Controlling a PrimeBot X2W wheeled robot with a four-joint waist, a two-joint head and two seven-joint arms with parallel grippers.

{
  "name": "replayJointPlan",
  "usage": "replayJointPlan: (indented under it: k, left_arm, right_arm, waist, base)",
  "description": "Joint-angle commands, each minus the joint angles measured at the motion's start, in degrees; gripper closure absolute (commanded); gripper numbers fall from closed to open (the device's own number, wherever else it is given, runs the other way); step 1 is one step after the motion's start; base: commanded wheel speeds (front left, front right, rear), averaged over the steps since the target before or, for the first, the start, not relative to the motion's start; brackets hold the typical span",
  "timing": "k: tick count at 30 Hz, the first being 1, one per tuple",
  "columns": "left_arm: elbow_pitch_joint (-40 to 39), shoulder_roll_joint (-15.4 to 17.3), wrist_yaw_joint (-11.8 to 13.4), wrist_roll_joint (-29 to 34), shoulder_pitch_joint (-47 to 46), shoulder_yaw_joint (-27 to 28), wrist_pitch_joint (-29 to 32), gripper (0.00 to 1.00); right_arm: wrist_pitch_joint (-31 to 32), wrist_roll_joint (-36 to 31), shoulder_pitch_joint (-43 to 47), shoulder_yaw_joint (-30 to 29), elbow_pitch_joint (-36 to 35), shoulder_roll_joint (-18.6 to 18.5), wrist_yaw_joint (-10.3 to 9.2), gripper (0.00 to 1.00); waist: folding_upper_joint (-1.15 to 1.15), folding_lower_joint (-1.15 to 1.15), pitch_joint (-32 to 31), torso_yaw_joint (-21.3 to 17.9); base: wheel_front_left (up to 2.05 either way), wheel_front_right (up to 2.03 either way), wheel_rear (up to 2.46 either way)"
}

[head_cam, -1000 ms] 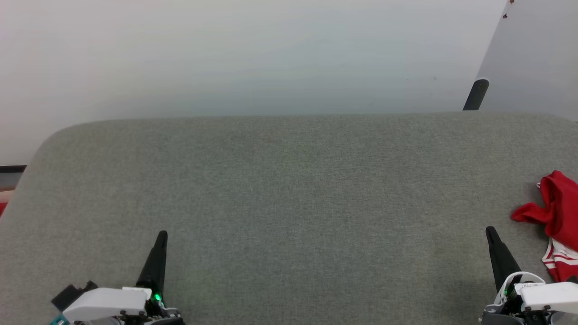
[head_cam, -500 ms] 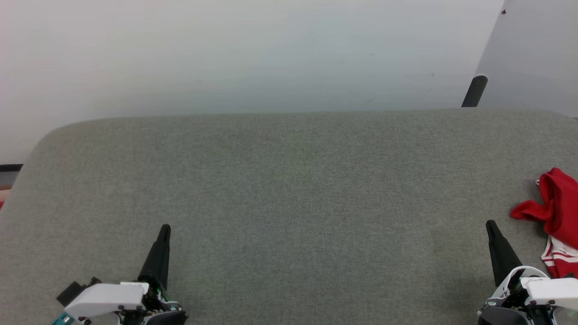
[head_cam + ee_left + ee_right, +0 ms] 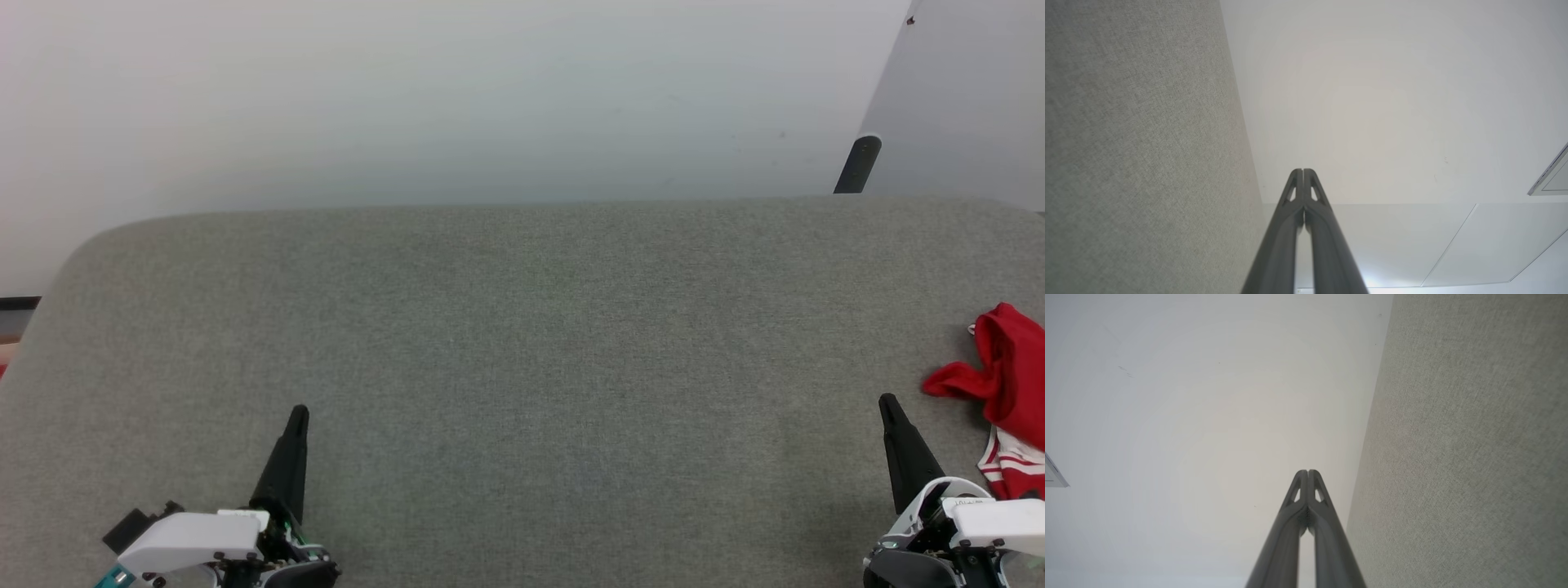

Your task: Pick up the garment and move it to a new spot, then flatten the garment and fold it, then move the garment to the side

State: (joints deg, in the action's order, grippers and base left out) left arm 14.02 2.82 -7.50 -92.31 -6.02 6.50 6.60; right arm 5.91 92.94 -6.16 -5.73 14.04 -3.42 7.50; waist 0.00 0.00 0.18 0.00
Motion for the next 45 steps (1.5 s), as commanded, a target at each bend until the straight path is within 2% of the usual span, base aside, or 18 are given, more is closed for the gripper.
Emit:
replayJointPlan:
  k: [1,45]
  left_arm:
    - [0.08,-0.02,0.02,-0.17,-0.53,0.13,0.11,1.00]
    - [0.07,-0.01,0.02,-0.18,-0.52,0.10,0.09,1.00]
  right_arm:
    - [0.18,0.13,-0.18,-0.21,0.02,0.05,-0.02,1.00]
    - [0.51,-0.28,-0.24,-0.54,0.04,0.35,-0.01,1.00]
  waist:
    - [0.00,0.00,0.00,0.00]
    - [0.00,0.00,0.00,0.00]
  base:
    - [0.00,0.00,0.00]
    - [0.00,0.00,0.00]
